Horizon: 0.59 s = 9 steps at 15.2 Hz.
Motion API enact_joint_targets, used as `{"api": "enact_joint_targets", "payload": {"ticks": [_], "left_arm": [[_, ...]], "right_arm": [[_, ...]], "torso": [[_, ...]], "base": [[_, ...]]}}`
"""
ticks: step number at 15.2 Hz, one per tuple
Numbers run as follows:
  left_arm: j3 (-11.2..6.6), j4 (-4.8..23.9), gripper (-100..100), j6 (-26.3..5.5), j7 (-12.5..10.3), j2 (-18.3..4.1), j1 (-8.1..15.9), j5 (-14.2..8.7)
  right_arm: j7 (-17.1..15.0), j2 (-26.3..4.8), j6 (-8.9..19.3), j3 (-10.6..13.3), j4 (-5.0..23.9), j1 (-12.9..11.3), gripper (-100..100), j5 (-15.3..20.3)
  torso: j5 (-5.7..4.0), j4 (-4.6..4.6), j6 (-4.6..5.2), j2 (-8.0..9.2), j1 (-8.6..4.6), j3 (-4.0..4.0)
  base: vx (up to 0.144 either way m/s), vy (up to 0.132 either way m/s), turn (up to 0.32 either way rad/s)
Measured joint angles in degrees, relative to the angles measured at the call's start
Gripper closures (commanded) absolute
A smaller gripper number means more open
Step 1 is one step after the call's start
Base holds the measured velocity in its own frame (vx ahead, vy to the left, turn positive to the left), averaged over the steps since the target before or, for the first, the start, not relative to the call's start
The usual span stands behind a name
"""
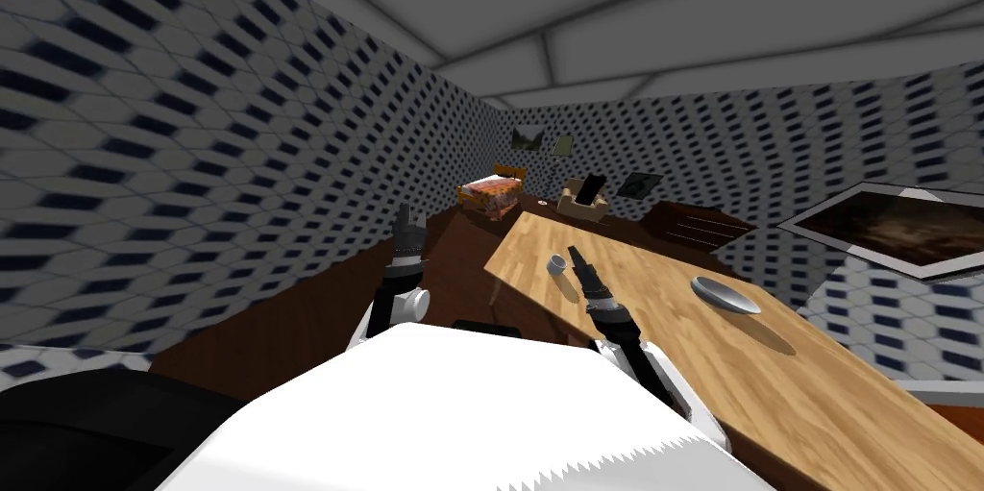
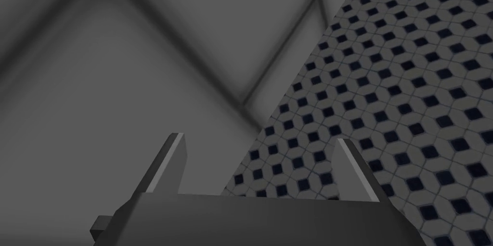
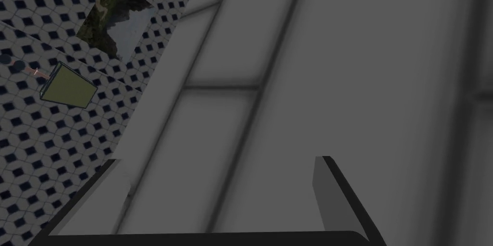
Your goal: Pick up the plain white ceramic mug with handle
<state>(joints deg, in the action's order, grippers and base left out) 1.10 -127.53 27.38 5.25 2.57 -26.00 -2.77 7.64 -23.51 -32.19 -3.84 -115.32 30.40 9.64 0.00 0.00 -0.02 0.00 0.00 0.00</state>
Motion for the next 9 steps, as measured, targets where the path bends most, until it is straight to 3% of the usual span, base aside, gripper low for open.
{"api": "enact_joint_targets", "payload": {"ticks": [9], "left_arm": [[0.00,0.0,0,0.0,0.0,0.0,0.0,0.0]], "right_arm": [[-1.1,-9.5,-1.8,-0.4,10.8,-0.2,-100,7.3]], "torso": [[0.00,-0.01,-0.01,-0.02,0.00,-0.01]], "base": [[0.000,0.009,0.182]]}}
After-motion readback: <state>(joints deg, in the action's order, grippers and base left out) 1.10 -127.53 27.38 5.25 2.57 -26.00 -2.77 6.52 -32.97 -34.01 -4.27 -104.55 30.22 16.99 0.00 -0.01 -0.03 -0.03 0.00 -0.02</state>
